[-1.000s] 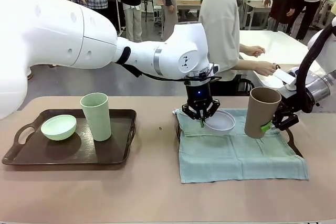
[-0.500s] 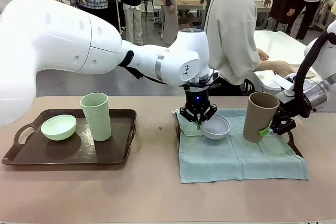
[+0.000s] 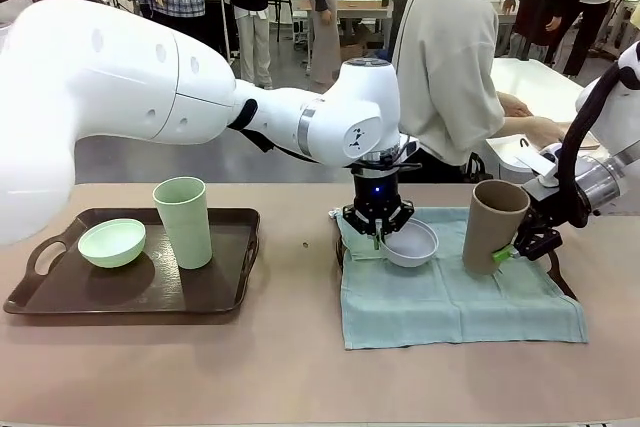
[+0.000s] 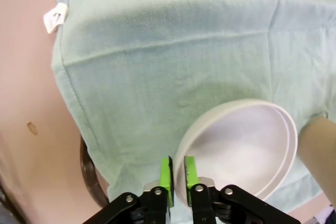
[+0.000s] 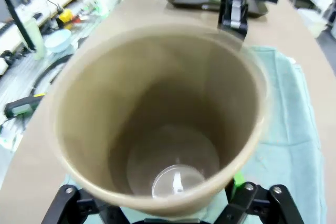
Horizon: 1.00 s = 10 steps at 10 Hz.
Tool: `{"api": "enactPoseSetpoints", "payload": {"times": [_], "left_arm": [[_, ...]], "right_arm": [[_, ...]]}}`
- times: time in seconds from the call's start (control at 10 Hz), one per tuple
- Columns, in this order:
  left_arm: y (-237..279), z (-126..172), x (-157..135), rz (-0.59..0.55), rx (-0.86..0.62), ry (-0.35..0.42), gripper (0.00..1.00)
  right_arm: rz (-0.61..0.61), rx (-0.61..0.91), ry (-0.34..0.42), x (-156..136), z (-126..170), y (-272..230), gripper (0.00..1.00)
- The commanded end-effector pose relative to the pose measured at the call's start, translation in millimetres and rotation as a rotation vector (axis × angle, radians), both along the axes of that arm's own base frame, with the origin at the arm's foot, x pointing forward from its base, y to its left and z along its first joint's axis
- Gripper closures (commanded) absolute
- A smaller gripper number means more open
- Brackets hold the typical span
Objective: Set up a tray with a mat and arrange the tableware.
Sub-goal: Place the Picnic Bowl and Reusable plastic cup back onto the Handle tray in front of the human's position.
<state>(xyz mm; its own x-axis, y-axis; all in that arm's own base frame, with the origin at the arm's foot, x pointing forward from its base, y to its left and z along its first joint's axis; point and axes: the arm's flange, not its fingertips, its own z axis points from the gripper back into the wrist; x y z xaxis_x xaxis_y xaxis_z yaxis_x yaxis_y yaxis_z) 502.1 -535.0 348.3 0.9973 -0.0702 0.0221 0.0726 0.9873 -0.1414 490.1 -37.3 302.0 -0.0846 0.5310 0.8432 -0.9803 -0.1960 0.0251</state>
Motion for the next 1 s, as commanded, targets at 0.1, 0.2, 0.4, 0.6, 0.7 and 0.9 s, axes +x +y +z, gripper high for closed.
{"api": "enactPoseSetpoints", "payload": {"times": [0.1,0.2,0.4,0.6,0.7,0.9], "left_arm": [[1,6,-4,0.002,0.048,-0.027,0.32],[2,9,-5,0.002,0.058,-0.030,0.00],[7,17,-8,0.016,0.084,-0.049,0.00],[17,33,-14,0.019,0.078,-0.076,0.00],[22,43,-18,0.014,0.054,-0.100,0.25],[35,60,-24,0.018,0.017,-0.117,0.25]], "right_arm": [[-0.020,0.017,-0.011,6,-2,2,0.00],[-0.025,0.017,-0.010,7,-3,2,0.00],[-0.061,-0.020,0.010,6,0,-1,0.00],[-0.112,-0.125,0.033,6,9,-14,0.00],[-0.142,-0.162,0.043,6,13,-23,0.00],[-0.193,-0.179,0.064,2,24,-40,0.00]]}}
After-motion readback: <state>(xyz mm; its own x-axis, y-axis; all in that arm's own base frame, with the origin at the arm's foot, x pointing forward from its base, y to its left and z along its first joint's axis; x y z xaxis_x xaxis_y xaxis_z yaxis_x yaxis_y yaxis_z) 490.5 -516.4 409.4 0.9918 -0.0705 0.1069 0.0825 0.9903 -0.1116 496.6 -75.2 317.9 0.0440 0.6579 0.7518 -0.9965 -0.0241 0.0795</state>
